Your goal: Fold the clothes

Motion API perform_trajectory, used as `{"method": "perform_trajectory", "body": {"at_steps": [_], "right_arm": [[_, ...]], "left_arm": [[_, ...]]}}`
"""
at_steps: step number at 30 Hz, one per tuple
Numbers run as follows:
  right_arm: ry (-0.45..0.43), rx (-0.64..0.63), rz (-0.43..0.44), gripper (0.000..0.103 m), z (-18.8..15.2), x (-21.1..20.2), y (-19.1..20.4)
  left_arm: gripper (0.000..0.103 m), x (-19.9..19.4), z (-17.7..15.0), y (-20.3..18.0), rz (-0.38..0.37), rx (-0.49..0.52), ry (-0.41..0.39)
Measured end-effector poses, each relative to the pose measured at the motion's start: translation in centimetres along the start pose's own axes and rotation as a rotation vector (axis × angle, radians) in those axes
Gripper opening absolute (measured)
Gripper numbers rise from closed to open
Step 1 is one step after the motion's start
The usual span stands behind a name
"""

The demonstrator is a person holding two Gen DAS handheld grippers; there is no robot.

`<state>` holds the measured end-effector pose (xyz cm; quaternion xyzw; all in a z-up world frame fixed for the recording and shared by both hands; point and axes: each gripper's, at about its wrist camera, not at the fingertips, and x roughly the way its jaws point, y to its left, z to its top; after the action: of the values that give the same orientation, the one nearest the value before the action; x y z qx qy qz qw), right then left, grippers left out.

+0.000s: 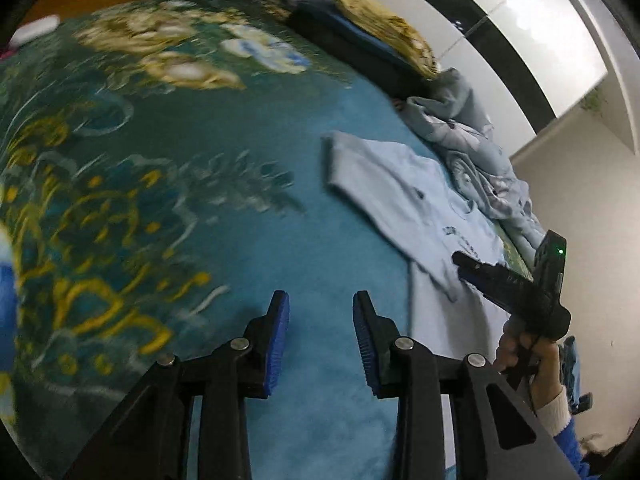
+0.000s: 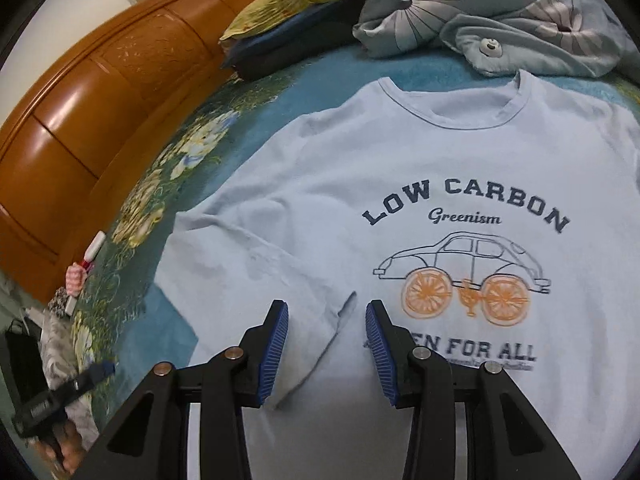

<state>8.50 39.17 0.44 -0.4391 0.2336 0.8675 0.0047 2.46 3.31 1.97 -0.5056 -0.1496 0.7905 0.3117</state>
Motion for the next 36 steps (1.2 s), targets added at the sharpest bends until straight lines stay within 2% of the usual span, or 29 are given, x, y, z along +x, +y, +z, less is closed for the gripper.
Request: {"method": "perform_trajectory", "body": {"at_steps": [4,5,6,7,11,18,22,24,29,31,36], "right_arm": [[-0.024,0.039,0.016,0.043,0.1,0.3,0.3],[-0.028,0.046,0.022,0.038,0.1,0.3,0.3],[-0.026,0.048,0.032,0.018,0.2,0.4,0.5],[-0.017,0.047,0.037,0.009,0.4,0.6,0.6],[0.002,0.002,0.034,0.007,1.8,0.4,1.9],[-0.114,-0.179,0.023,0.007,9.3,-5.3,6.3],[-0.157,-0.239,-0.031,0.007,12.9,-8.8,7.0],[-0.159,-0.244,-0.086,0.007,13.9,-9.8,5.9],[-0.115,-0.176,-0.243,0.007,15.5,-10.4,-0.2],[-0.092,-0.134,-0.28,0.007,15.5,-10.1,-3.1],[-0.045,-0.025,-0.368,0.007,14.8,-8.5,-9.9]], "left_arm": [[0.034,-0.7,-0.1,1.3,-0.001,-0.042,-0.031],[0.034,-0.7,0.0,1.4,-0.008,-0.048,-0.032],[0.034,-0.6,0.0,1.5,-0.009,-0.051,-0.031],[0.034,-0.6,0.1,1.5,-0.009,-0.053,-0.03],[0.034,-0.2,0.3,1.4,-0.01,-0.045,-0.023],[0.034,1.1,0.8,0.8,-0.002,-0.039,-0.017],[0.035,1.8,0.7,0.5,0.0,-0.029,-0.005],[0.035,2.1,0.7,0.5,-0.001,-0.026,0.002],[0.036,2.7,1.0,0.1,0.01,0.0,0.009],[0.042,3.0,1.3,-0.1,0.014,0.011,0.016],[0.042,4.0,2.8,-2.1,0.05,0.092,0.03]]}}
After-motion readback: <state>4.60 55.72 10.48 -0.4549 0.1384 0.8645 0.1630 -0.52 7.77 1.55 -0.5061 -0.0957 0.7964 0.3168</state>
